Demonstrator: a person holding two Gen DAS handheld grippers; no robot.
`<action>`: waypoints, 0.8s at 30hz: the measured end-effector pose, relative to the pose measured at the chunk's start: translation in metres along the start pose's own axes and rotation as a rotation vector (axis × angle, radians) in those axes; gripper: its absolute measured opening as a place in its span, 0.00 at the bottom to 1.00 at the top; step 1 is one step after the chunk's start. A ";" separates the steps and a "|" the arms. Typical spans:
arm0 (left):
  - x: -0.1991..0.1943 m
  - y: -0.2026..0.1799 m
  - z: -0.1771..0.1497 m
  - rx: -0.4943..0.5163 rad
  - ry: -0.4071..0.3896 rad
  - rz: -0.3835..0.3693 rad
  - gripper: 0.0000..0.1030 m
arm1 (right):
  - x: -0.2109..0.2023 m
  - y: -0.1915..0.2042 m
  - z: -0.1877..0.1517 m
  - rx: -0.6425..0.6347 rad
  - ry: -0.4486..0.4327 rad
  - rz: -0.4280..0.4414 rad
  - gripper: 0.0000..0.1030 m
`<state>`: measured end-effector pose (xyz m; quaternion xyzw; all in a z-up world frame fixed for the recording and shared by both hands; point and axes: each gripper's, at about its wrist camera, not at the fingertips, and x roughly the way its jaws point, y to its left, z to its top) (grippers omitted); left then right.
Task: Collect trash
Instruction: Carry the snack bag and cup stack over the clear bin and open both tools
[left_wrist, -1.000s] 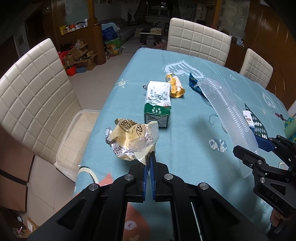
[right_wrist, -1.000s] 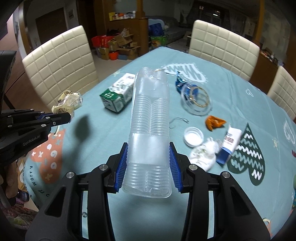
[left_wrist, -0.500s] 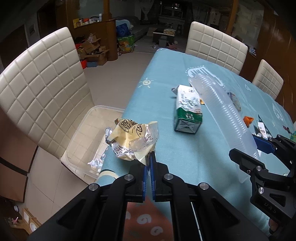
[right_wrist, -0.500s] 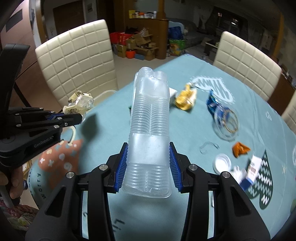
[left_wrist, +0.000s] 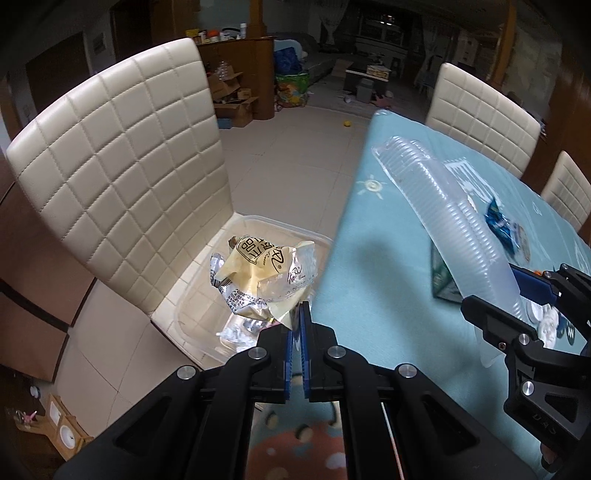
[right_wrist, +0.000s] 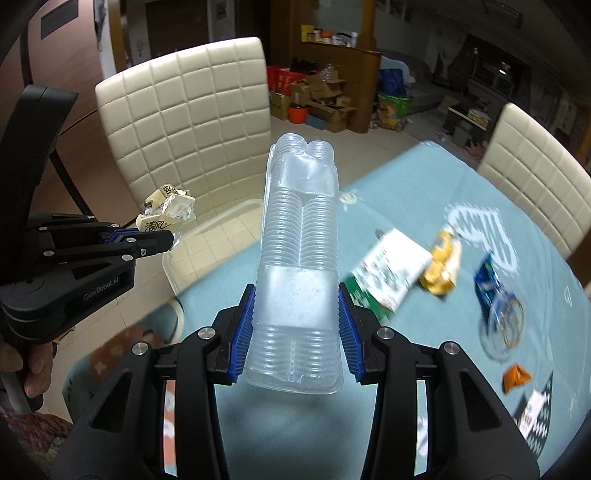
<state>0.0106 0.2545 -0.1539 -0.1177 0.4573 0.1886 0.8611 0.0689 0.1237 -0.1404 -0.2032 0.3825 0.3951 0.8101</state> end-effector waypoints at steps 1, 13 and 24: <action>0.002 0.005 0.003 -0.008 -0.001 0.007 0.04 | 0.003 0.001 0.003 -0.005 -0.001 0.003 0.43; 0.036 0.039 0.030 -0.053 0.025 0.064 0.04 | 0.046 0.009 0.043 -0.039 0.007 0.037 0.43; 0.071 0.055 0.041 -0.112 0.096 0.083 0.05 | 0.082 0.009 0.053 -0.052 0.052 0.069 0.44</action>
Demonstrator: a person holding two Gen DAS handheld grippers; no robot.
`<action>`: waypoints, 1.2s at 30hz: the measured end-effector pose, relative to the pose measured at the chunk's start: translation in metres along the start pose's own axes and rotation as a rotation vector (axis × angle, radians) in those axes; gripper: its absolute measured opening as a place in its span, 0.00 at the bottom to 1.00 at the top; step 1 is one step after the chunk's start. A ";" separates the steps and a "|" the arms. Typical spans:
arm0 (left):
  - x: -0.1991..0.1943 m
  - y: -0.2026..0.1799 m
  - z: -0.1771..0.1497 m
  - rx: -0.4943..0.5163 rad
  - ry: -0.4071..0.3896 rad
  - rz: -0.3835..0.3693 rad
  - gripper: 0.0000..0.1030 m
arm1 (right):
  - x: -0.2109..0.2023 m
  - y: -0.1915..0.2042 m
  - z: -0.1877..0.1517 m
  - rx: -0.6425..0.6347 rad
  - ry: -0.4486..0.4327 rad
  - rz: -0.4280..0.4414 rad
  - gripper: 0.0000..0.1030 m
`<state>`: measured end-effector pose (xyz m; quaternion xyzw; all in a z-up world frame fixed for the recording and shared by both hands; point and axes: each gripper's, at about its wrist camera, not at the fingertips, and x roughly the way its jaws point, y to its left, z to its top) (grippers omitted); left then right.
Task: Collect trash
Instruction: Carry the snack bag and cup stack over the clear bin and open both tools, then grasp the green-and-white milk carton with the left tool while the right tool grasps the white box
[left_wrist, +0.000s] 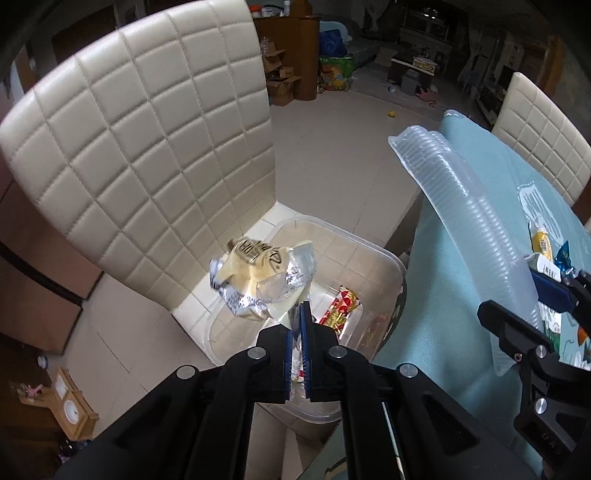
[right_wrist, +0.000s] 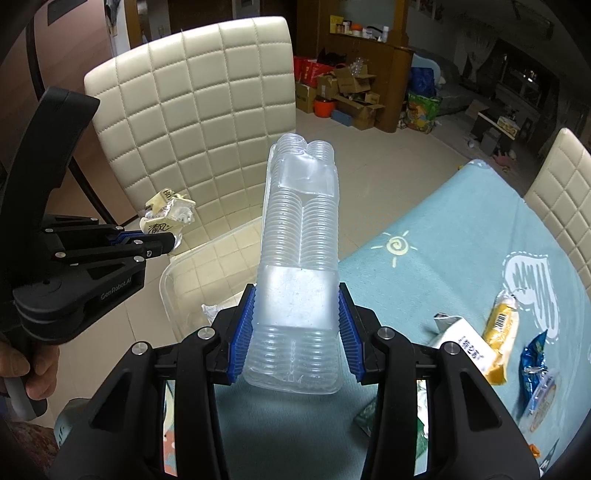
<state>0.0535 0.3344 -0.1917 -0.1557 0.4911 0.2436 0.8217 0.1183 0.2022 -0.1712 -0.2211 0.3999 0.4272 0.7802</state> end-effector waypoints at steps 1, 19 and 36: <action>0.003 0.001 0.001 -0.008 0.013 -0.003 0.05 | 0.003 -0.001 0.000 0.003 0.007 0.002 0.44; 0.005 0.036 -0.007 -0.087 -0.014 0.181 0.81 | 0.025 0.012 0.010 -0.037 0.041 0.053 0.51; -0.048 0.029 -0.016 -0.101 -0.075 0.156 0.81 | -0.044 -0.007 -0.020 0.068 -0.025 -0.057 0.88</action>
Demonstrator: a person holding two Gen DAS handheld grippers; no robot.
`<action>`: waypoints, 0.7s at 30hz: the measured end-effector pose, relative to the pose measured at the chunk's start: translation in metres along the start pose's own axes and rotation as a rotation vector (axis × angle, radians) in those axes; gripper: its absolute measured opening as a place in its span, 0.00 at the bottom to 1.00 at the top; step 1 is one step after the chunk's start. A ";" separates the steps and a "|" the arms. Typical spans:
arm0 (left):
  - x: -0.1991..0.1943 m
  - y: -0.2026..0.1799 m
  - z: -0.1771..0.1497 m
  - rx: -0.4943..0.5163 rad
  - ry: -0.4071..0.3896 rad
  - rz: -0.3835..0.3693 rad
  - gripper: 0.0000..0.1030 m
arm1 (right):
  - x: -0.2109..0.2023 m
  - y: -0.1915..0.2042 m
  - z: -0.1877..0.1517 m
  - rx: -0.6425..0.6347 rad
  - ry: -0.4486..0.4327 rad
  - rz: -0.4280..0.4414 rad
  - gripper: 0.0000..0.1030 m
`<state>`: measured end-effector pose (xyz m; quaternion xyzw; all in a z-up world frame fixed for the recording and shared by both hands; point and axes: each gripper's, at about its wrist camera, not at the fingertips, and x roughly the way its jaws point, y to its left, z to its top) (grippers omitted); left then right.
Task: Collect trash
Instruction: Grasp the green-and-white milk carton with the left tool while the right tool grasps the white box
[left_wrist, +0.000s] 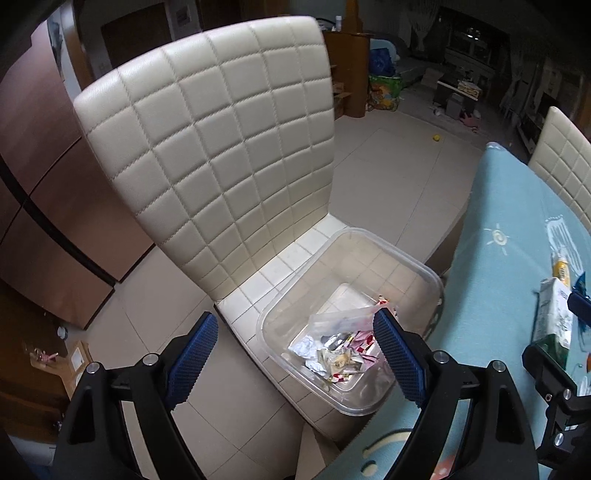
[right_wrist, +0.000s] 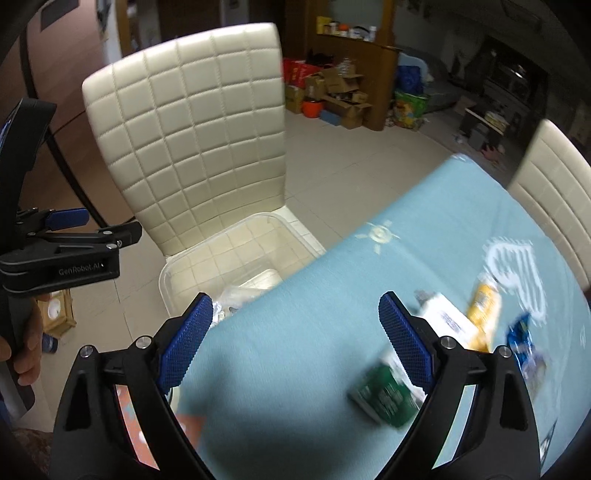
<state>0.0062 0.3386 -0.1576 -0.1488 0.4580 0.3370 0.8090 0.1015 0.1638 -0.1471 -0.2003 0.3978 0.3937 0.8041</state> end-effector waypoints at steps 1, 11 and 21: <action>-0.007 -0.005 -0.001 0.008 -0.008 -0.017 0.82 | -0.008 -0.005 -0.005 0.020 -0.007 -0.011 0.88; -0.051 -0.102 -0.032 0.224 -0.023 -0.213 0.82 | -0.069 -0.072 -0.076 0.216 -0.022 -0.181 0.88; -0.070 -0.192 -0.058 0.388 -0.006 -0.298 0.82 | -0.122 -0.156 -0.160 0.461 -0.002 -0.339 0.88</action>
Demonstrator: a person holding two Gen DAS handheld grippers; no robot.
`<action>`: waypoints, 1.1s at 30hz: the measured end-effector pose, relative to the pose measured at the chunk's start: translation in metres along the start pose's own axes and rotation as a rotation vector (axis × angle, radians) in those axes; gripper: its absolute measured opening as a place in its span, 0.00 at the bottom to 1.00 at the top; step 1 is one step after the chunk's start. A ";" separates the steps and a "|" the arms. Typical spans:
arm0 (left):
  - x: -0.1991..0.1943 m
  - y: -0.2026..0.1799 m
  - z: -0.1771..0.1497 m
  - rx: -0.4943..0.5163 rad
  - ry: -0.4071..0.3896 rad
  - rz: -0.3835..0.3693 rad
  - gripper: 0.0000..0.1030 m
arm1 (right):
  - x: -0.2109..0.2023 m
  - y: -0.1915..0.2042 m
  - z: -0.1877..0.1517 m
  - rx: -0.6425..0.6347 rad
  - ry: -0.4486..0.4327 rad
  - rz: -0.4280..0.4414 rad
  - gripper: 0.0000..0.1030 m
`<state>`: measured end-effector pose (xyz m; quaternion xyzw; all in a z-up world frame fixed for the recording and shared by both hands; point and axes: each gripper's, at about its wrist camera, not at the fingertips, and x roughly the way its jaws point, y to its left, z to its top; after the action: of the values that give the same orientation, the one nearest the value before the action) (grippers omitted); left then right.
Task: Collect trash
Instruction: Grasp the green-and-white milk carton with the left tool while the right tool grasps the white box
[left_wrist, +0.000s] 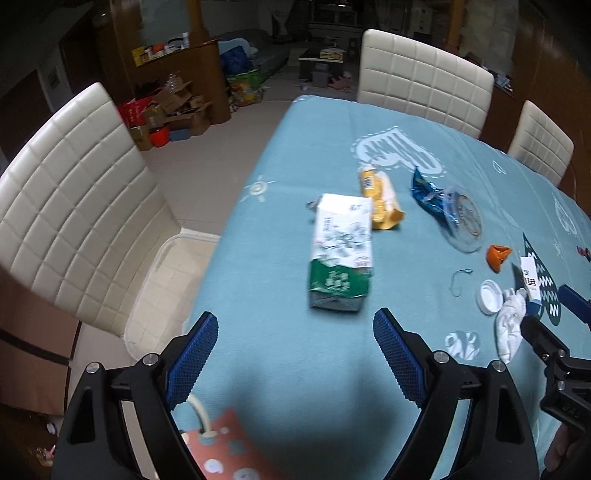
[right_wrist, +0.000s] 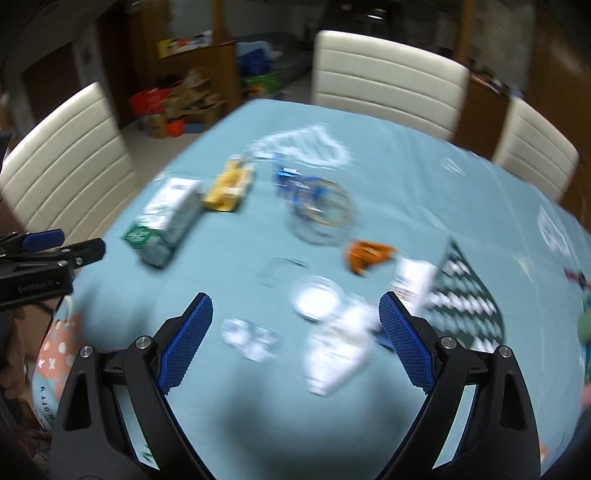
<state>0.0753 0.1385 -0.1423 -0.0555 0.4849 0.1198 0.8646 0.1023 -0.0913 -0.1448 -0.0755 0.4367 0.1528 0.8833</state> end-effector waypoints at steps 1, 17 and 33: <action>0.000 -0.007 0.001 0.006 0.001 -0.003 0.82 | -0.001 -0.009 -0.002 0.016 -0.001 -0.013 0.88; 0.040 -0.036 0.029 0.042 0.046 0.029 0.82 | 0.040 -0.072 0.008 0.160 0.063 -0.108 0.69; 0.082 -0.042 0.031 0.054 0.095 0.018 0.61 | 0.083 -0.080 0.003 0.203 0.175 -0.088 0.35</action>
<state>0.1529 0.1169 -0.1969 -0.0336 0.5290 0.1118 0.8406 0.1789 -0.1492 -0.2093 -0.0180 0.5217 0.0616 0.8507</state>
